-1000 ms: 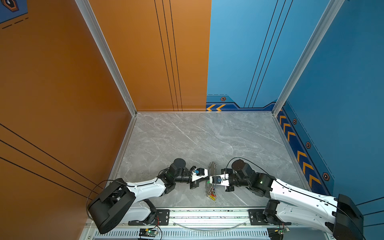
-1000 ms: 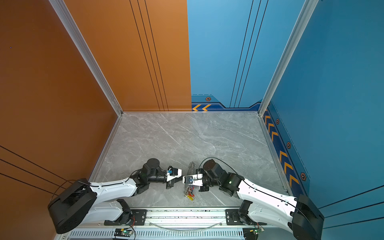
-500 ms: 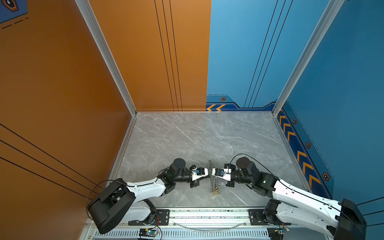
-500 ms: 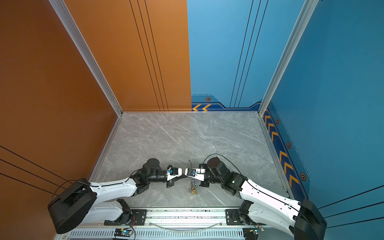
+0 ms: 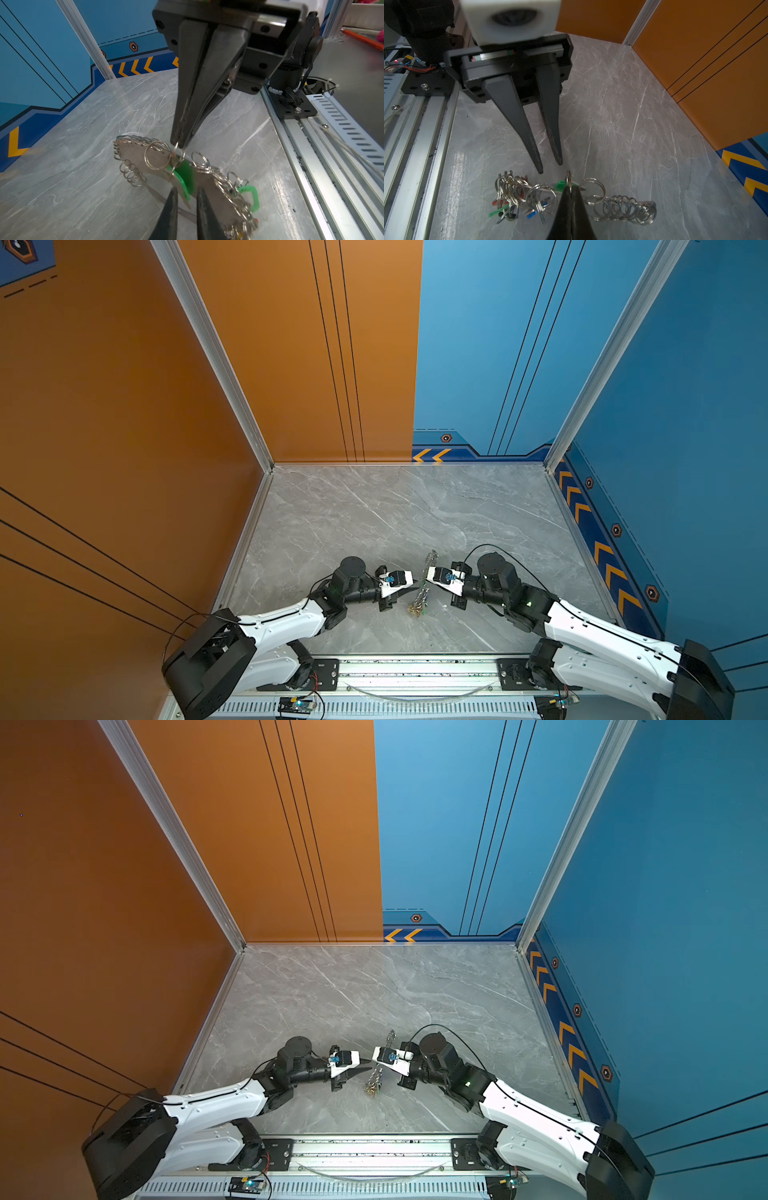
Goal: Put the keys on the keyring
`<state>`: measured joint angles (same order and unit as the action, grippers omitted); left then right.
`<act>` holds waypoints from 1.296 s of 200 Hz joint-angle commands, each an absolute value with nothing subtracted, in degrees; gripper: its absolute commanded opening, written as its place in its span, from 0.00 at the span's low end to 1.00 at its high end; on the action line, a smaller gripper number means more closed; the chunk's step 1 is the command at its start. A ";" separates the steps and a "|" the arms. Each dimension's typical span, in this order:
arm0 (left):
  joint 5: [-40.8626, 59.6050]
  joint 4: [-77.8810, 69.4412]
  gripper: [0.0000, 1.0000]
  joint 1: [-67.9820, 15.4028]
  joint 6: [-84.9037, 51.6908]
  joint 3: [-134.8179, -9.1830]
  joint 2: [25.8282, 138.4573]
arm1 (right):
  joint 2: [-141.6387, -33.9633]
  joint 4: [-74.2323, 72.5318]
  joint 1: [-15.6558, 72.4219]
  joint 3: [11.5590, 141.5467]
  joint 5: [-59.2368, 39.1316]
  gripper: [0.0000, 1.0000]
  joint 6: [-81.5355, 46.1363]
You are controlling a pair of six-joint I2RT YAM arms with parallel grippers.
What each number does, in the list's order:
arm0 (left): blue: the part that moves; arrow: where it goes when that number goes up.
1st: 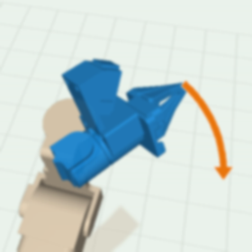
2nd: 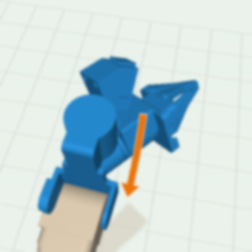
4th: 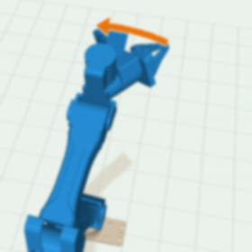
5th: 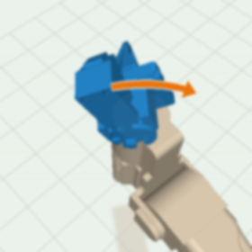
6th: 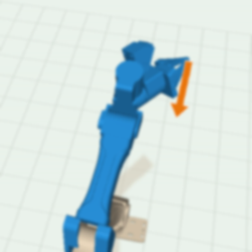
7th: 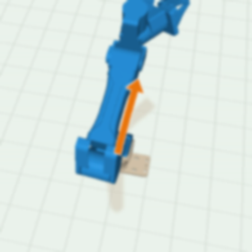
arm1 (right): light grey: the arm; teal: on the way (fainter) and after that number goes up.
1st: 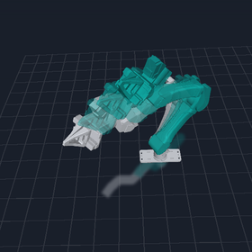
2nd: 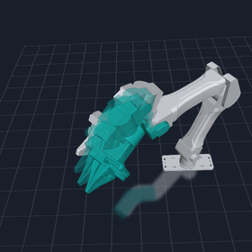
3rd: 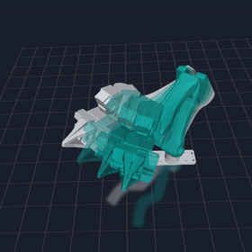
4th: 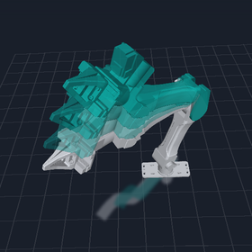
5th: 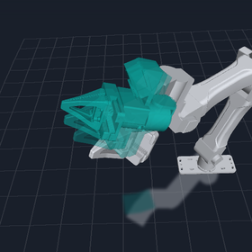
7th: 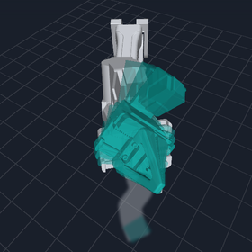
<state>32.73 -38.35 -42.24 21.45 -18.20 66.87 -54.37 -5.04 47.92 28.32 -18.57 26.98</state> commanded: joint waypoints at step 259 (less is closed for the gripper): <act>37.66 -39.90 0.11 -41.38 16.79 -18.78 70.11 | -60.28 -18.06 48.53 25.32 -27.68 0.00 27.20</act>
<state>37.52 -39.46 -41.89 17.19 -17.67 69.93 -60.10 -13.08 48.05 26.00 -26.04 27.11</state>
